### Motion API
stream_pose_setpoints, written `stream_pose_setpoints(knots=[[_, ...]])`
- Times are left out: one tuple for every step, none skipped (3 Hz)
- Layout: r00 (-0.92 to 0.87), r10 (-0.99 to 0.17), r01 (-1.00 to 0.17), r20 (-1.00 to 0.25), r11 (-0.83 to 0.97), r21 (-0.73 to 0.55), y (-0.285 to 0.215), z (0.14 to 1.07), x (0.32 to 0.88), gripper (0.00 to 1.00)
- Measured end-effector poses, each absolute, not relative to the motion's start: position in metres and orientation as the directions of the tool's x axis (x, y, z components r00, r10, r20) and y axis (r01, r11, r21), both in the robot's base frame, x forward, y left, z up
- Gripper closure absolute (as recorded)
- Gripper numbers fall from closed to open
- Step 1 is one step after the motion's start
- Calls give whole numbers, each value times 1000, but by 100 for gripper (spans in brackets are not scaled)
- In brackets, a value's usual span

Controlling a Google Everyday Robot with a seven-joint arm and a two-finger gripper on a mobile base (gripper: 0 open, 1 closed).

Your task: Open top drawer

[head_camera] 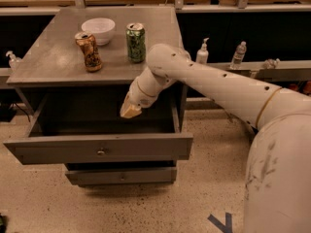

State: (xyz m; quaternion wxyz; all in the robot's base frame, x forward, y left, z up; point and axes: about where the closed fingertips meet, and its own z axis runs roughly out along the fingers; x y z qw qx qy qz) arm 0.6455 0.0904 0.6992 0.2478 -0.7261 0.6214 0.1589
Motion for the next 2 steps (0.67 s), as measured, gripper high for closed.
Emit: stream_pose_setpoints(knots=[[176,-829,-982,-530,-108,-157,91,680,630,100],[196,-835,-980,-514,-150,-131,96,652,593,100]])
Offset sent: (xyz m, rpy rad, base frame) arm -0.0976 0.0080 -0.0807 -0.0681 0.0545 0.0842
